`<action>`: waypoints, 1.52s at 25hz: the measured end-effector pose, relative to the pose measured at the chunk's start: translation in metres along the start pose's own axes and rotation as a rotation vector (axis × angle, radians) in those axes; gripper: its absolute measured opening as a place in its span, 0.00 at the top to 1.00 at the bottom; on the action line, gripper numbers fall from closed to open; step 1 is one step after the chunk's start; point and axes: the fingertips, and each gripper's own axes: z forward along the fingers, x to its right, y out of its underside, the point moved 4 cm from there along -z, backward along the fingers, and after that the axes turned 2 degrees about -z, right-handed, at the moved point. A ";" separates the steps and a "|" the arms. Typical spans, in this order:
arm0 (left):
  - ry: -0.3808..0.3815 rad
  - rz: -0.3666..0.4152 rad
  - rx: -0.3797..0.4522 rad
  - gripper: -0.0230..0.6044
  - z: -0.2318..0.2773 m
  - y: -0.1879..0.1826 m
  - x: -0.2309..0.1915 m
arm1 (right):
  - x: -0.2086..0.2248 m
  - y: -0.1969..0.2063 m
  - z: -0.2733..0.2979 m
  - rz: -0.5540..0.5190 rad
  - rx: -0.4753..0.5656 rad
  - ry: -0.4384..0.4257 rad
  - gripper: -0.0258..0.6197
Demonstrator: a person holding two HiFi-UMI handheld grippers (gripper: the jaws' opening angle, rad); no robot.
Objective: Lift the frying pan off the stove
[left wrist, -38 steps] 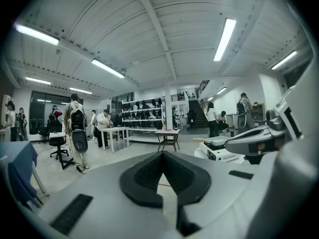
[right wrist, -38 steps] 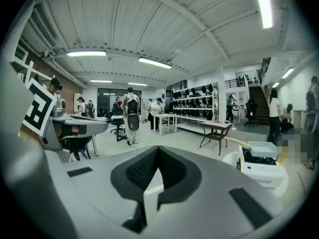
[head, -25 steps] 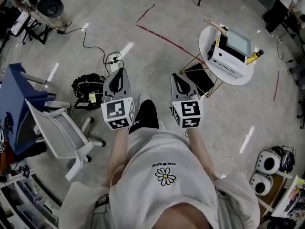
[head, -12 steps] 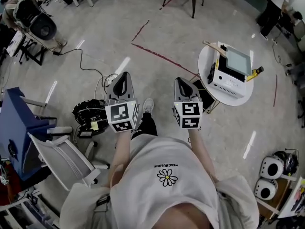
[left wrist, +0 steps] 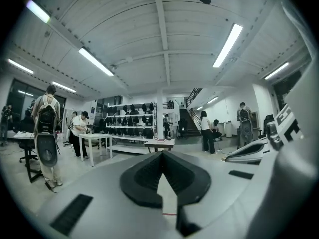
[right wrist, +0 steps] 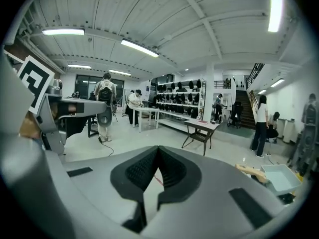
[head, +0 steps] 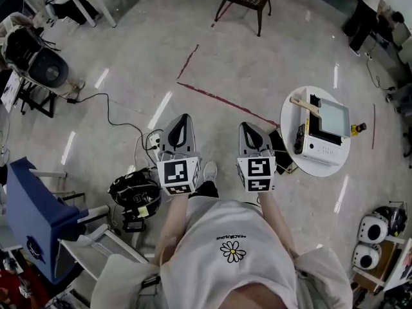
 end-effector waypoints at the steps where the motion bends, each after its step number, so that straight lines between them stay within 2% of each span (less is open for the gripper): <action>1: 0.007 -0.006 -0.005 0.96 0.011 0.001 -0.008 | -0.001 -0.002 0.011 -0.003 -0.007 0.004 0.96; 6: 0.021 -0.030 -0.041 0.96 0.051 0.007 -0.034 | 0.002 -0.014 0.054 -0.011 -0.032 0.018 0.96; 9: 0.020 -0.040 -0.088 0.96 0.062 0.020 -0.037 | 0.001 -0.018 0.070 -0.019 -0.027 -0.002 0.96; 13: -0.005 -0.041 -0.098 0.96 0.074 0.022 -0.042 | -0.001 -0.028 0.094 -0.049 0.012 -0.037 0.96; 17: 0.000 -0.034 -0.098 0.96 0.085 0.018 -0.038 | 0.001 -0.035 0.097 -0.065 0.041 -0.058 0.96; 19: 0.030 -0.031 -0.104 0.97 0.097 0.015 -0.027 | 0.014 -0.033 0.093 -0.049 0.047 -0.041 0.96; 22: 0.122 -0.007 -0.103 0.96 0.124 0.006 0.007 | 0.059 -0.027 0.079 0.019 0.055 0.047 0.96; 26: 0.279 0.027 -0.070 0.96 0.159 -0.002 0.075 | 0.134 -0.005 0.043 0.095 0.050 0.244 0.96; 29: 0.427 0.049 -0.048 0.96 0.183 -0.005 0.133 | 0.176 0.013 0.007 0.130 0.049 0.400 0.96; 34: 0.676 0.080 -0.044 0.96 0.201 -0.007 0.222 | 0.221 0.043 -0.056 0.201 0.030 0.654 0.96; 38: 0.846 0.104 -0.051 0.96 0.211 -0.006 0.281 | 0.244 0.054 -0.086 0.244 0.022 0.800 0.96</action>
